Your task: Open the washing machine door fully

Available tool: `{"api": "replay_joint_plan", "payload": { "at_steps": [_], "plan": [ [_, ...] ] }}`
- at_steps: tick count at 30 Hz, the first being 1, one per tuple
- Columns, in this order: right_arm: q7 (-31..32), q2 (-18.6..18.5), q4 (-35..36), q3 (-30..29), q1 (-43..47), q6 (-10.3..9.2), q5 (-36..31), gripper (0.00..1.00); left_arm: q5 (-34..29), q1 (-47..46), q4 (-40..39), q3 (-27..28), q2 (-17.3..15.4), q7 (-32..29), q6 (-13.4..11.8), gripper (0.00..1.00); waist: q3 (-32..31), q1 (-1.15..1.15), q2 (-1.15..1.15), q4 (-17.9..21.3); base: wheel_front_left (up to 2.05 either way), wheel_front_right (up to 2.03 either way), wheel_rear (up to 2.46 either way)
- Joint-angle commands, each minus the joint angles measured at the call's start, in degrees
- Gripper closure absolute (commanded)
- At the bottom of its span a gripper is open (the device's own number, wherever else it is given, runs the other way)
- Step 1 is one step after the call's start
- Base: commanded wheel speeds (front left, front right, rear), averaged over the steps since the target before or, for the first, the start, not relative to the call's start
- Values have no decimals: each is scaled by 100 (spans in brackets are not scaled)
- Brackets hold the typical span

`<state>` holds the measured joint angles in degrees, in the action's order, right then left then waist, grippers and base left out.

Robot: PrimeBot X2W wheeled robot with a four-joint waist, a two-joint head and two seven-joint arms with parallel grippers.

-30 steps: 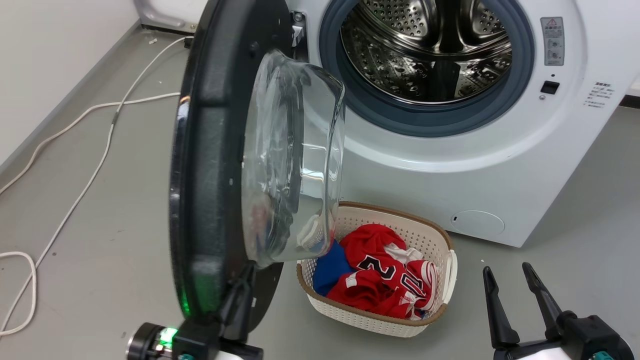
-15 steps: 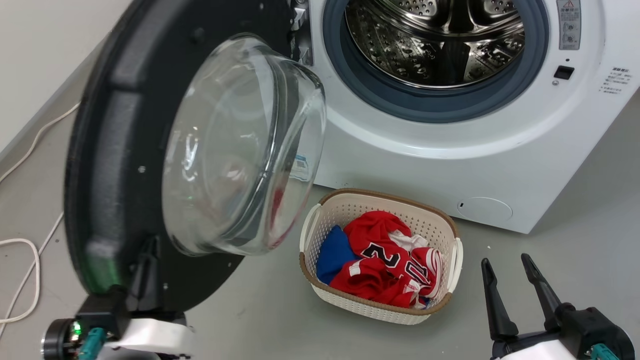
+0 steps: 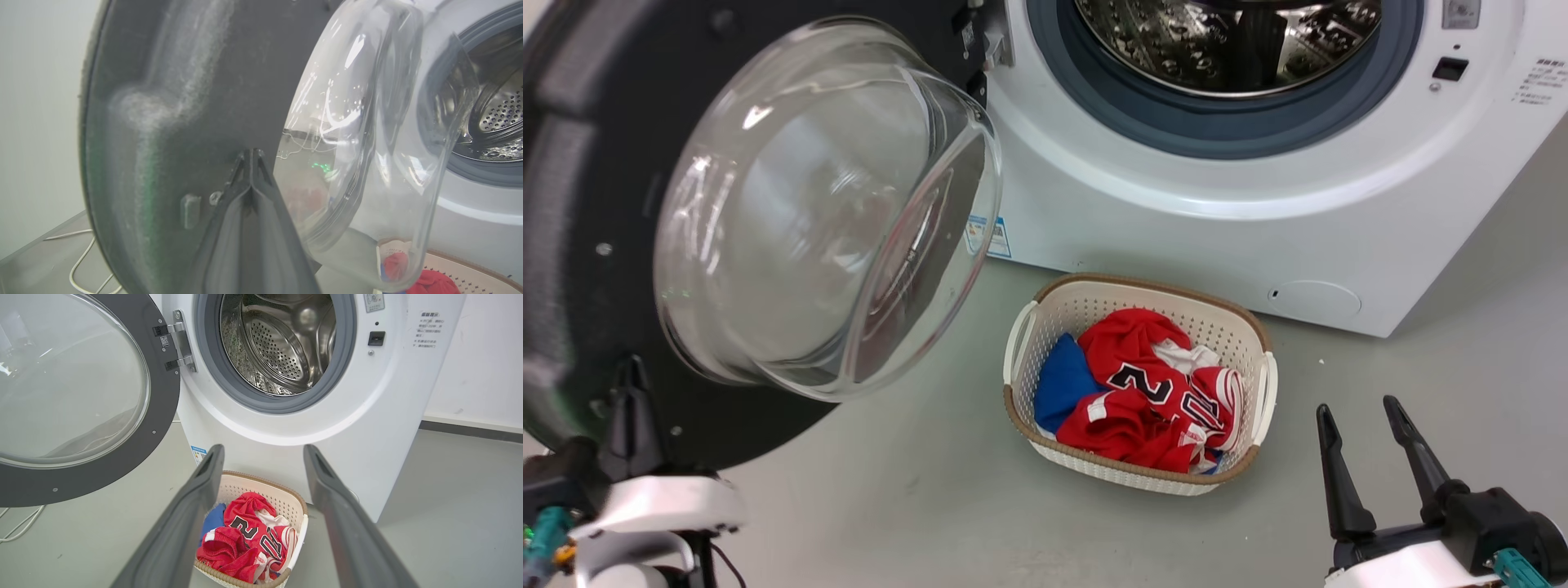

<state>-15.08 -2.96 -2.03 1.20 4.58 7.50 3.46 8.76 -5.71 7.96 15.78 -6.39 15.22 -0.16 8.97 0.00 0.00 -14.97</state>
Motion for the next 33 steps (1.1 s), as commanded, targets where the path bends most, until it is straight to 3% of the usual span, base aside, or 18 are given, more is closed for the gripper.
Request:
{"api": "replay_joint_plan", "payload": {
  "at_steps": [1,13,23,33],
  "plan": [
    [-12,17,23,-2,-129,-1,-54,0,-32,-167,56,156,-30,-13,-14,100,62,0,0,7,0,0,0],
    [-12,16,23,29,-342,-1,-156,0,-41,-827,840,1000,-185,-14,166,100,403,0,0,138,0,0,0],
    [-12,17,0,19,-455,-1,-238,0,-208,-1280,1278,1398,-227,-14,293,100,567,0,0,276,0,0,0],
    [-12,17,-59,-12,-362,-1,-154,0,-420,-1170,1330,1533,-131,-13,387,100,373,0,0,311,0,0,0]
  ]
}}
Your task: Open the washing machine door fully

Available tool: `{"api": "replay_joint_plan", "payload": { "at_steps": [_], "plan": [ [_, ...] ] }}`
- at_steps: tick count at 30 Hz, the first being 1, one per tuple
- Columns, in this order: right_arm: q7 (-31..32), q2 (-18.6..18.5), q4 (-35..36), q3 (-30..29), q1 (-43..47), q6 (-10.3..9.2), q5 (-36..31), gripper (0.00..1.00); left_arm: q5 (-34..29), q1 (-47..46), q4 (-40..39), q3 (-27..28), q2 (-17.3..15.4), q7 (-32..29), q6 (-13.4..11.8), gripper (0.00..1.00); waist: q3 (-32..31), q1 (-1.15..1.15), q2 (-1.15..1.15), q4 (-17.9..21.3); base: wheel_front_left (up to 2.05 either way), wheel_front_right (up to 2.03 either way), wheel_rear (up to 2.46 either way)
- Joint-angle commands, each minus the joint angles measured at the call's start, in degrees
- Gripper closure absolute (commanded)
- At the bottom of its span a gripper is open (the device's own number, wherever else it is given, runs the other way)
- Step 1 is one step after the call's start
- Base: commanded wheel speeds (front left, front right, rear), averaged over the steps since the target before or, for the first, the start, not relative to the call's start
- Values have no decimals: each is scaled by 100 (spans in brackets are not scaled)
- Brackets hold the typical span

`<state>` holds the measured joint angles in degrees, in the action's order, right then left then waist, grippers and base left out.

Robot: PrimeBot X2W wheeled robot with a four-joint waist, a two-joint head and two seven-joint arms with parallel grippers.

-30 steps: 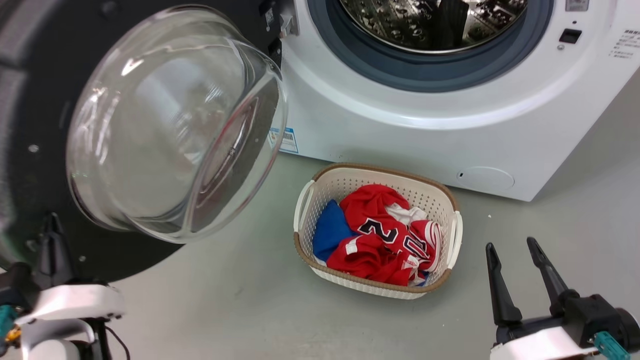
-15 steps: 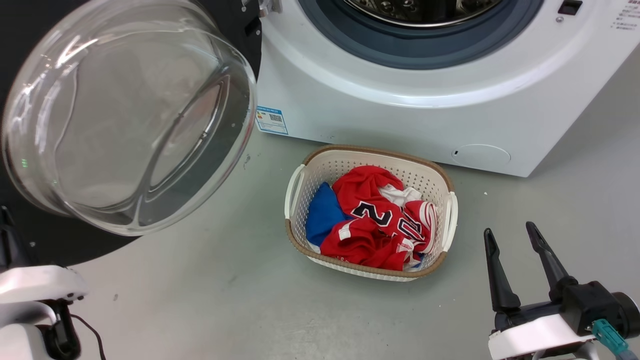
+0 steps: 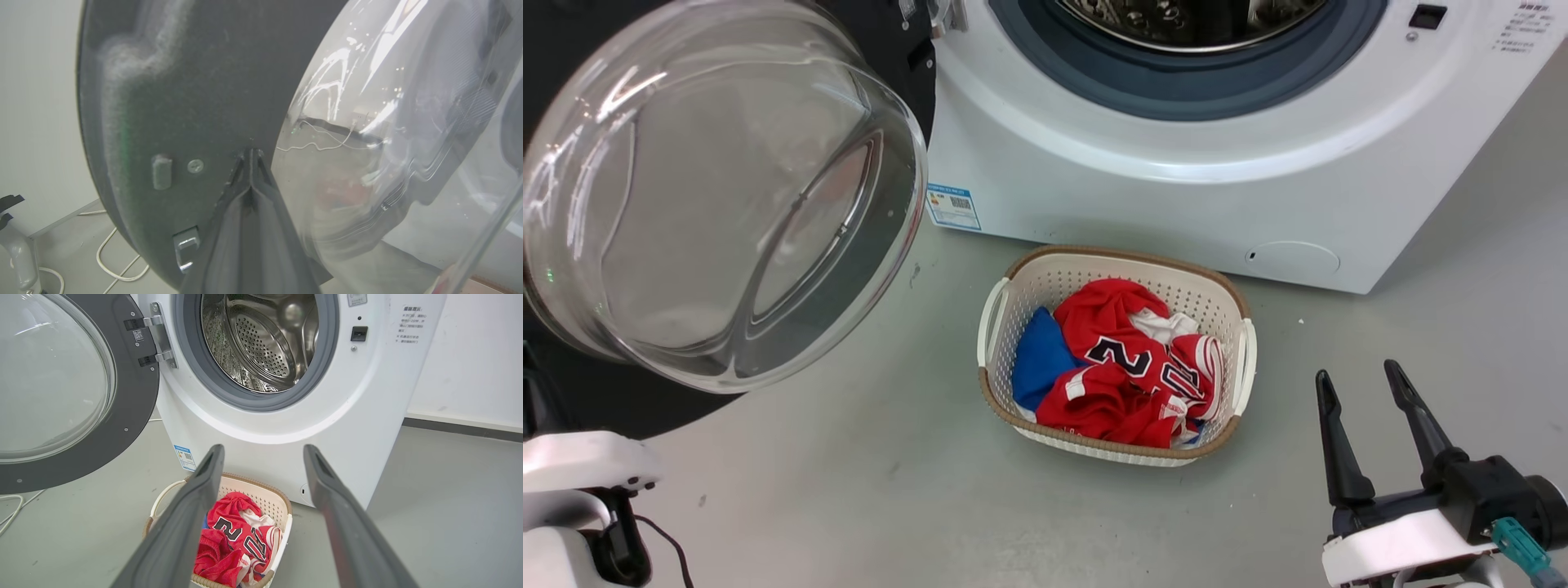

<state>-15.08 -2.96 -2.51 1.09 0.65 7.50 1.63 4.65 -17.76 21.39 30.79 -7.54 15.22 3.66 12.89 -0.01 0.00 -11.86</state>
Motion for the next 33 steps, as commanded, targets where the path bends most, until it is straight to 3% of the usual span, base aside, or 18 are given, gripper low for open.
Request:
{"api": "replay_joint_plan", "payload": {
  "at_steps": [1,12,21,33],
  "plan": [
    [-12,17,-13,2,50,-1,53,0,-36,88,-45,20,3,-13,20,100,-66,1,0,-1,0,0,0],
    [-12,17,32,-69,420,-1,272,0,-411,922,-775,-403,268,-12,162,100,-873,1,0,-55,0,0,0],
    [-12,17,257,-214,733,-1,362,0,-460,1592,-1685,-1223,388,-13,284,100,-1371,1,0,-41,0,0,0],
    [-12,17,369,-299,903,-1,427,0,-476,2167,-2210,-2303,454,-13,280,100,-1562,1,0,476,0,0,0]
  ]
}}
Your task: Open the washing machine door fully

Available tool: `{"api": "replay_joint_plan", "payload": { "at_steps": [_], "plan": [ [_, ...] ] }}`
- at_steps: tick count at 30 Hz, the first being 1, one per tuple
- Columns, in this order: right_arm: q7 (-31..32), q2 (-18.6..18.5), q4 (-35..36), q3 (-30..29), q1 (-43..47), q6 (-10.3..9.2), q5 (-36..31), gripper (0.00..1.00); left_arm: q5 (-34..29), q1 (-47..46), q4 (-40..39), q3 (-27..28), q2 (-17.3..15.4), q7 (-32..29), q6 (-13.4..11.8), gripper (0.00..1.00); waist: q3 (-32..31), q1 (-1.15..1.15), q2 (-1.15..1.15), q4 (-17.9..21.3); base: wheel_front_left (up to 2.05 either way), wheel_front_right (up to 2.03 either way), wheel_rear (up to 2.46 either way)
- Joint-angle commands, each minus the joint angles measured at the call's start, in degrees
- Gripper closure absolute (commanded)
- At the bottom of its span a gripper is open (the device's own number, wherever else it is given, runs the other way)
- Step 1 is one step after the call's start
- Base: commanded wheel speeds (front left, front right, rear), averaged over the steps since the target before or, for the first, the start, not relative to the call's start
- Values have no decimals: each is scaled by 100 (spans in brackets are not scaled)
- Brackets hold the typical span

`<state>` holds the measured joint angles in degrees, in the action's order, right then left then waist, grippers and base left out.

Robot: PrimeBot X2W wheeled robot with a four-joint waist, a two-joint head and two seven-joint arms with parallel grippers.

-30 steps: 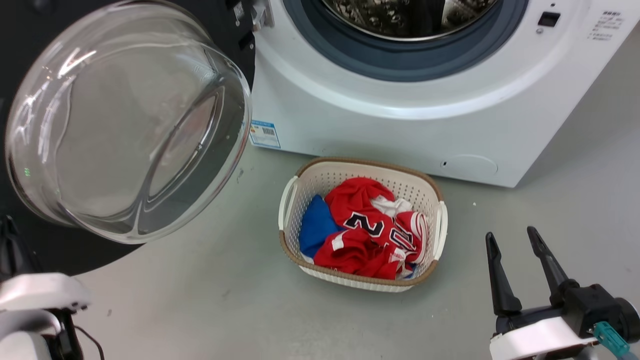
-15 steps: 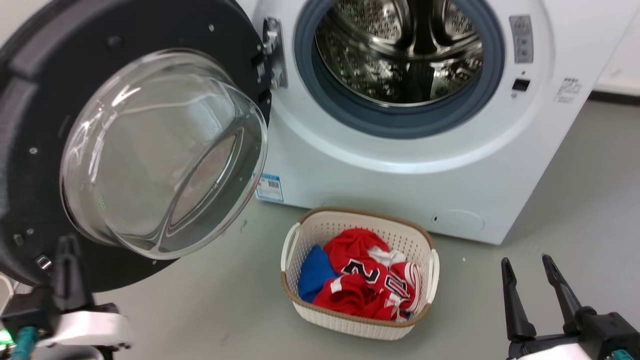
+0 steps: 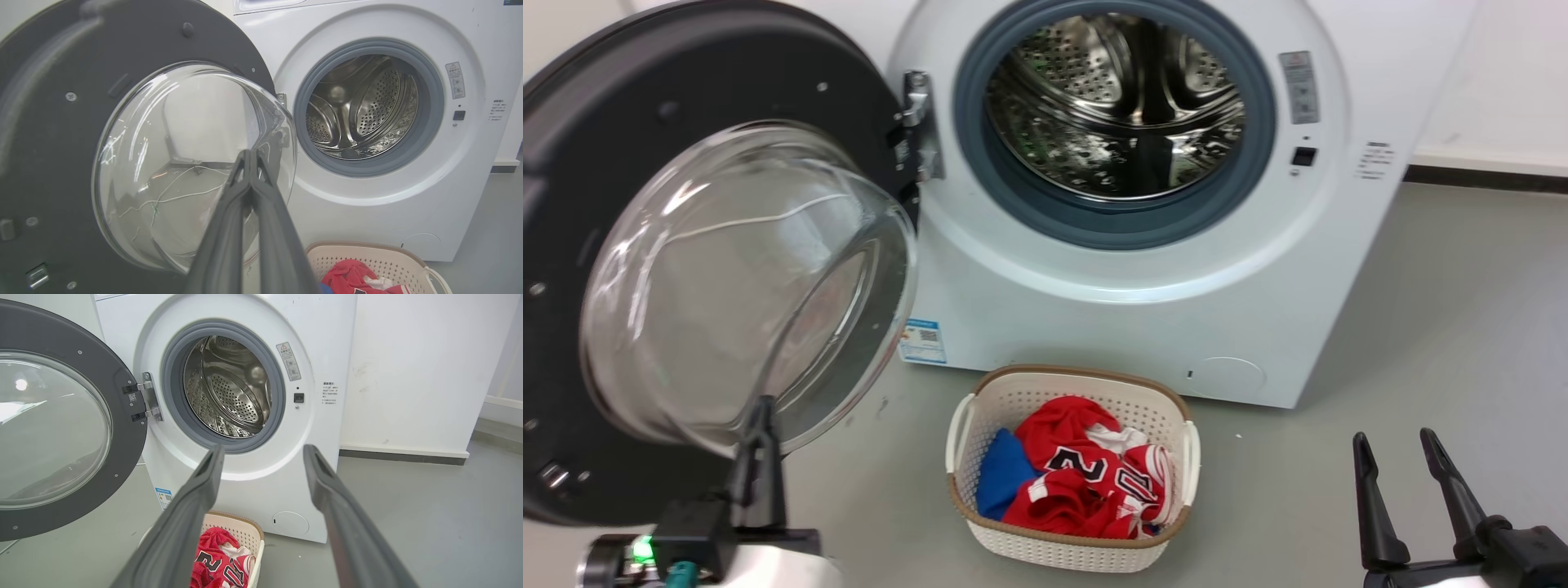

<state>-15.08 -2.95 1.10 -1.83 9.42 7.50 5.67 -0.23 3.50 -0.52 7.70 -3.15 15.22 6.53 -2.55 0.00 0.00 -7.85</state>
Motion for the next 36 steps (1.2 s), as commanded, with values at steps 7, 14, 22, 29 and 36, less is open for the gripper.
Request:
{"api": "replay_joint_plan", "payload": {
  "at_steps": [7,14,22,29,36],
  "plan": [
    [-12,16,-15,-55,3,-1,-5,0,175,196,111,-403,23,-13,-67,100,-8,0,0,481,0,0,0],
    [-12,16,-22,-33,47,-1,39,0,267,238,244,-529,27,-13,-176,100,59,0,0,811,0,0,0],
    [-12,16,6,-17,86,-1,81,0,286,215,435,-566,28,-13,-253,0,153,0,0,940,0,0,0],
    [-12,16,-9,18,60,-1,96,0,388,166,639,-580,29,-13,-290,0,206,0,0,976,0,0,0],
    [-12,16,-37,3,76,-1,125,0,437,141,709,-599,29,-13,-291,0,211,0,0,954,0,0,0]
  ]
}}
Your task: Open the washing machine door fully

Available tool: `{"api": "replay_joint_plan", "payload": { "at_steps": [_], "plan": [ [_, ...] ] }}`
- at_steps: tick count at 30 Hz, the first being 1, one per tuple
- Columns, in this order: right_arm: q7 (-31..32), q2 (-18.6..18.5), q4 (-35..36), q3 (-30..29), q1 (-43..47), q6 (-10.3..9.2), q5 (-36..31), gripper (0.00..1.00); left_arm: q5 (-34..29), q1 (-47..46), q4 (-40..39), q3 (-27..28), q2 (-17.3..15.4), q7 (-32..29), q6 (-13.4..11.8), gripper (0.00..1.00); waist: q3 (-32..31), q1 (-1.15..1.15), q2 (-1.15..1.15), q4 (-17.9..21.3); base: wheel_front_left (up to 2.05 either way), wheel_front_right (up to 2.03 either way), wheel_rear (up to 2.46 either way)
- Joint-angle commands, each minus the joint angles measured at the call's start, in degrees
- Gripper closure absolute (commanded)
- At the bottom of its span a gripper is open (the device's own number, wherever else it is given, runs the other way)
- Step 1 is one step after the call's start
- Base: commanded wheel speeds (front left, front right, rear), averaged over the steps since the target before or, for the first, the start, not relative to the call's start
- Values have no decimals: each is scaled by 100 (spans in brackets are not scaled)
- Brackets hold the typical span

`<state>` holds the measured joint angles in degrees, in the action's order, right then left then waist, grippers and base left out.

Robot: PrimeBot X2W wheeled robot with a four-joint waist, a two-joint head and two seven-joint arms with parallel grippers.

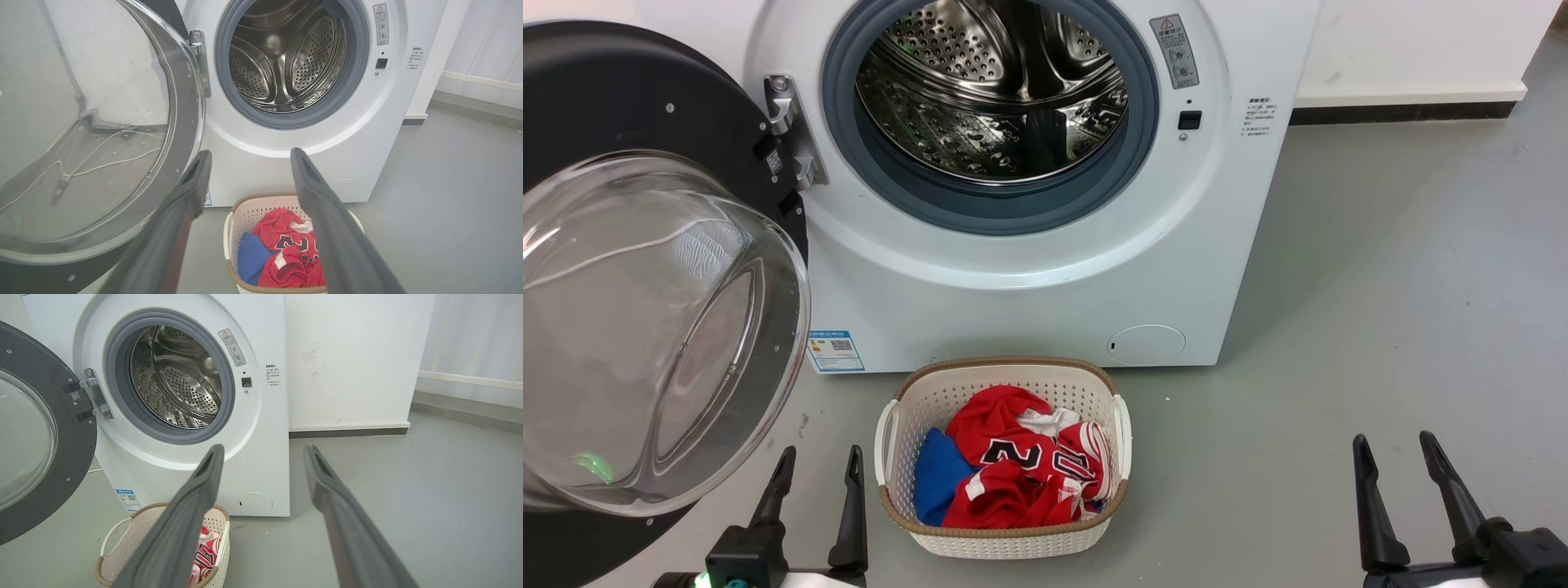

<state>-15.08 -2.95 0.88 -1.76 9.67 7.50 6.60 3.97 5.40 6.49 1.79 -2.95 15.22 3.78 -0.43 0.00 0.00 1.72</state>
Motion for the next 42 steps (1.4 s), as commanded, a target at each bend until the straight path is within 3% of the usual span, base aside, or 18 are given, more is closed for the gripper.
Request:
{"api": "replay_joint_plan", "payload": {
  "at_steps": [1,3,4,9,42],
  "plan": [
    [-12,16,-16,-3,48,-1,35,0,19,-52,18,-6,9,-13,-14,0,-1,0,0,-6,0,0,0],
    [-12,16,-23,-1,37,-1,40,0,-6,-62,41,-6,9,-13,-18,0,-1,0,0,-13,0,0,0],
    [0,0,-26,6,1,0,13,100,12,-6,56,5,1,0,1,100,-1,0,0,-13,0,0,0],
    [34,0,-310,34,10,0,9,100,34,88,341,11,8,0,1,100,-1,0,0,-13,0,0,0],
    [687,-173,-745,63,-626,0,3587,100,3508,-437,498,198,6,-861,151,100,15,0,0,-55,0,0,0]
  ]
}}
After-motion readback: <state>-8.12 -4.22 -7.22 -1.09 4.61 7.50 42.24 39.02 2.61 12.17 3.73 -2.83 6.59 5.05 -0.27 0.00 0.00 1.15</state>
